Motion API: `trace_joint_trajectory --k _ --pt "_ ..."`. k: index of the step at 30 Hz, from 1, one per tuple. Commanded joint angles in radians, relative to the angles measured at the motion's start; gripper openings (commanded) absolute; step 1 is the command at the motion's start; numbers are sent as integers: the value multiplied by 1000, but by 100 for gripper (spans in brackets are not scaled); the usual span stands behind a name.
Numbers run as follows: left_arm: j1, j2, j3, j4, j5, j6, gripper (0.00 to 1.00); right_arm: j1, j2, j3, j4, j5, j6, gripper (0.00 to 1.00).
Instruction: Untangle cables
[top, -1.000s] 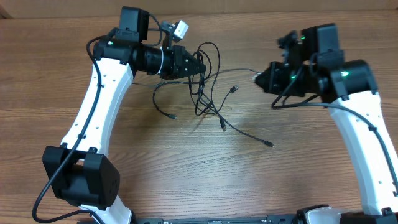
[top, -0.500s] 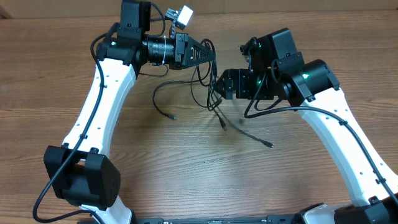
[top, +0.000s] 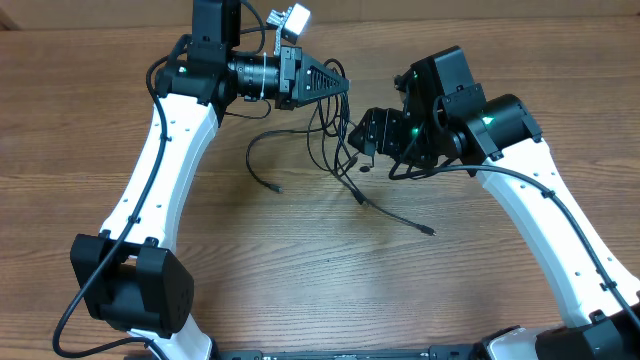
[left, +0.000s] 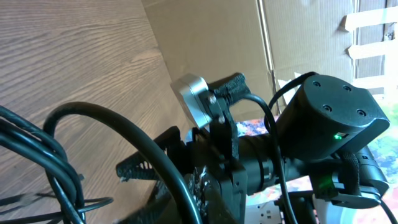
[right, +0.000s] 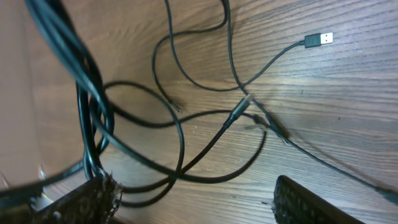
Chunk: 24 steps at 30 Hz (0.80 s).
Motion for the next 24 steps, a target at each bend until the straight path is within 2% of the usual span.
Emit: trace_joint_trajectory --k 1,5,10,15,20,24 --pt "-1 -36 15 5 45 -13 4 -2 12 -24 25 33 134 78" --pt "-1 -36 15 5 52 -13 4 1 54 -67 87 -113 169 68" --pt "0 -36 15 6 51 -12 4 2 85 -68 88 -233 169 61" --pt "4 -36 15 34 52 -21 4 19 85 -68 77 -261 168 57" --pt "26 -36 15 113 61 -115 4 37 96 -71 53 -277 158 55" --pt "27 -36 15 142 79 -130 4 67 127 -116 135 -342 159 52"
